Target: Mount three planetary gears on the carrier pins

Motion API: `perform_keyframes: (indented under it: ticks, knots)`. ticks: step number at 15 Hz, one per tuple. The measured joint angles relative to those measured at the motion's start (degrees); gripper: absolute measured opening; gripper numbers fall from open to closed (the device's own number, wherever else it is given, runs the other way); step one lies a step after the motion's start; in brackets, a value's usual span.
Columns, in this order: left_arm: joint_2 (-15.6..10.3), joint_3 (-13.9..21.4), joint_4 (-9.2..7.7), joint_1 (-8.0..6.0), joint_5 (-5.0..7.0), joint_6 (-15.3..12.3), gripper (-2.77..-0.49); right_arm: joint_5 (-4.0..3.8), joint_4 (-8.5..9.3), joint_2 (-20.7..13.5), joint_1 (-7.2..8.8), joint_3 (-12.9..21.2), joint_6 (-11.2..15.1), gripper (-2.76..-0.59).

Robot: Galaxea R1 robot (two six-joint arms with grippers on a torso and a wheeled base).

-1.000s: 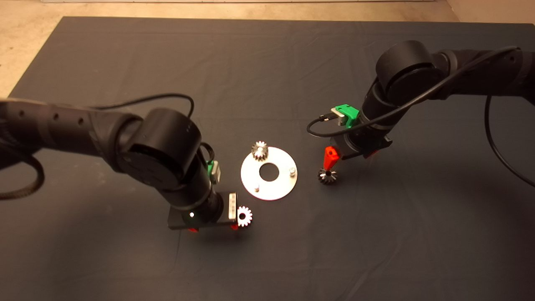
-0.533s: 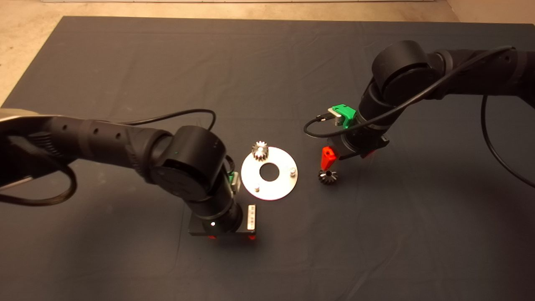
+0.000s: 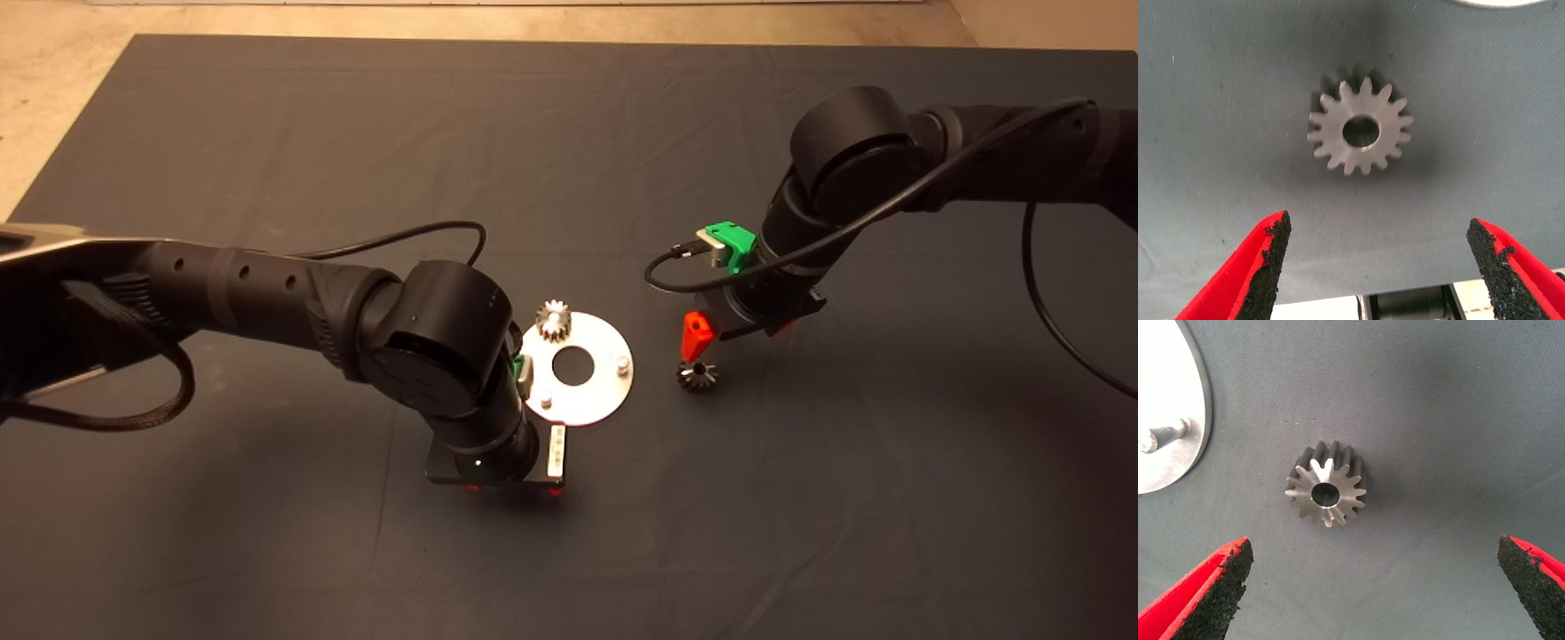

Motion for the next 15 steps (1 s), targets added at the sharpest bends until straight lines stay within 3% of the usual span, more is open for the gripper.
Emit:
perform_keyframes:
  ticks: [3, 6, 12, 15]
  knots:
    - [0.0, -1.9, 2.20, 0.48, -0.01, 3.0, -1.40, 0.00, 0.00, 0.0, 0.00, 0.0, 0.0, -0.63]
    - [0.0, -3.3, 2.45, 2.53, 0.02, 4.0, -1.40, -0.02, -0.01, 0.0, 0.00, 0.0, 0.0, -0.63]
    - [0.5, -5.0, 3.45, 2.68, 0.02, 5.5, -1.10, -0.02, -0.01, 0.0, 0.00, 0.0, 0.0, -0.63]
    - [1.6, -7.0, 3.46, 2.68, -0.01, 7.1, -1.09, -0.02, -0.01, 0.0, 0.00, 0.0, 0.0, -0.63]
